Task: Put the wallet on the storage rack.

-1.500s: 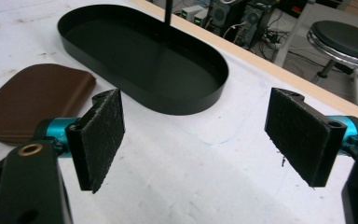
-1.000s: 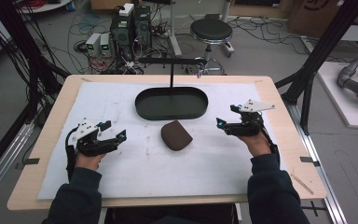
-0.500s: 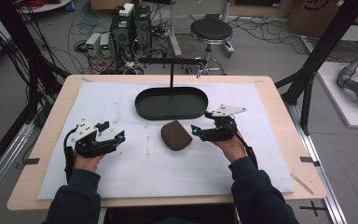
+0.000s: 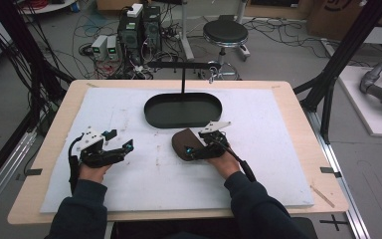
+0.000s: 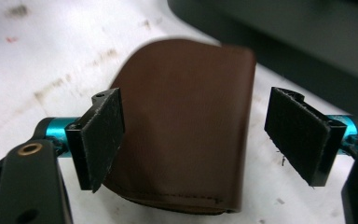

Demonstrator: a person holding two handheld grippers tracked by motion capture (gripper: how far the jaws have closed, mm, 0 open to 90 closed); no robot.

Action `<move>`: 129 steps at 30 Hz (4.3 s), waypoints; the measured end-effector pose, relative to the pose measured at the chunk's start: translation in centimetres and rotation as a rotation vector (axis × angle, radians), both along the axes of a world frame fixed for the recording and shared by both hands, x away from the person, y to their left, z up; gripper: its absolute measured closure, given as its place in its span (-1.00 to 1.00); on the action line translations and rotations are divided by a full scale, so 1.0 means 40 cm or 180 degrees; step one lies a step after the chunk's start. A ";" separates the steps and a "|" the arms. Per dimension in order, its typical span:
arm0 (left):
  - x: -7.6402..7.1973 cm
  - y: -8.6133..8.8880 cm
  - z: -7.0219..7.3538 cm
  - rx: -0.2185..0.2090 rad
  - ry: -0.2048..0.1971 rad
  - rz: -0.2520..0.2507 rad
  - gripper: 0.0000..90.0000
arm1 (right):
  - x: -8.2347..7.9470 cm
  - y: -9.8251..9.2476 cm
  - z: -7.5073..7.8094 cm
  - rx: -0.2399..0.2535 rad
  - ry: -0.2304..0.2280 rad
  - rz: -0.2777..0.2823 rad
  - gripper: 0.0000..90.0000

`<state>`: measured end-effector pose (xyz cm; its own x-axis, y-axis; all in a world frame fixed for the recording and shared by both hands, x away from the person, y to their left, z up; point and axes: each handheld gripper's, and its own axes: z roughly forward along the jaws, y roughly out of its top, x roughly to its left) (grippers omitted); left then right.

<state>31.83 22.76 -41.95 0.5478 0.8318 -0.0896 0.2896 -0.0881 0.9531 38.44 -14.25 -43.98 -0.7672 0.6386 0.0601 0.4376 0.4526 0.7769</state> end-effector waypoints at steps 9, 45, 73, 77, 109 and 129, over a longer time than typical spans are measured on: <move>0.000 -0.003 0.000 0.0020 0.0002 -0.0010 -0.47 | 0.019 -0.015 -0.024 0.0246 0.0315 -0.0002 -0.59; 0.005 -0.002 -0.002 -0.0012 0.0038 0.0002 -0.46 | -0.056 -0.076 0.110 -0.0392 -0.0795 0.0046 0.65; 0.006 0.000 -0.003 -0.0026 0.0046 -0.0001 -0.46 | -0.080 -0.063 0.121 -0.0050 -0.0753 0.0342 0.24; 0.005 0.001 -0.003 -0.0027 0.0045 -0.0001 -0.46 | -0.077 -0.063 0.118 -0.0008 -0.0746 0.0309 -0.05; 0.007 0.003 -0.003 -0.0020 0.0036 0.0002 -0.46 | 0.024 -0.032 0.109 0.0222 -0.0304 0.0176 0.43; 0.011 0.006 -0.005 -0.0043 0.0043 -0.0002 -0.46 | 0.300 0.077 0.078 0.0306 0.0005 -0.0182 0.42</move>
